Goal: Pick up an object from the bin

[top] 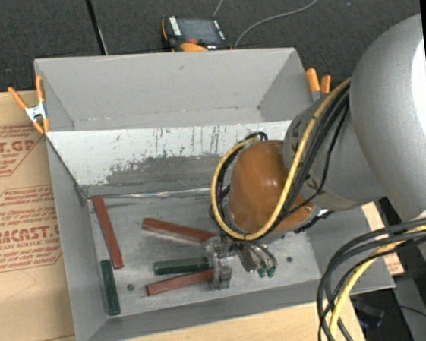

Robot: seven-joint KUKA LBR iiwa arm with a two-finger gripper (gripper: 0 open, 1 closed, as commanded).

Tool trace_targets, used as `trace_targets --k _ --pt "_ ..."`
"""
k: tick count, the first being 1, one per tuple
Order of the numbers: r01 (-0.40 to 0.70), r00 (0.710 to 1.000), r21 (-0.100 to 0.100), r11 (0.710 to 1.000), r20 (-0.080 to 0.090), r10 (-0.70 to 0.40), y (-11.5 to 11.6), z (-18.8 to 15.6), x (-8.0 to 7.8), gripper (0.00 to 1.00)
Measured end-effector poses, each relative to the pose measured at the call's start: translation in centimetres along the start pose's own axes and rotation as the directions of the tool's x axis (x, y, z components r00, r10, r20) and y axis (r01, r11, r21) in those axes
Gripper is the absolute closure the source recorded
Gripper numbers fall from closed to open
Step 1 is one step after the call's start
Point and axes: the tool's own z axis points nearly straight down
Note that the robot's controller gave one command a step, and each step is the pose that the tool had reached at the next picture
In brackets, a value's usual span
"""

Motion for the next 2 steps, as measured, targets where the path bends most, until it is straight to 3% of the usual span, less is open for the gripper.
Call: trace_targets --k 1,2 --pt "-0.001 1.0 0.0 1.0 0.008 0.001 -0.01 -0.1 -0.21 0.0" --pt "0.0 1.0 0.0 1.0 0.001 0.0 0.01 -0.01 -0.01 1.0"
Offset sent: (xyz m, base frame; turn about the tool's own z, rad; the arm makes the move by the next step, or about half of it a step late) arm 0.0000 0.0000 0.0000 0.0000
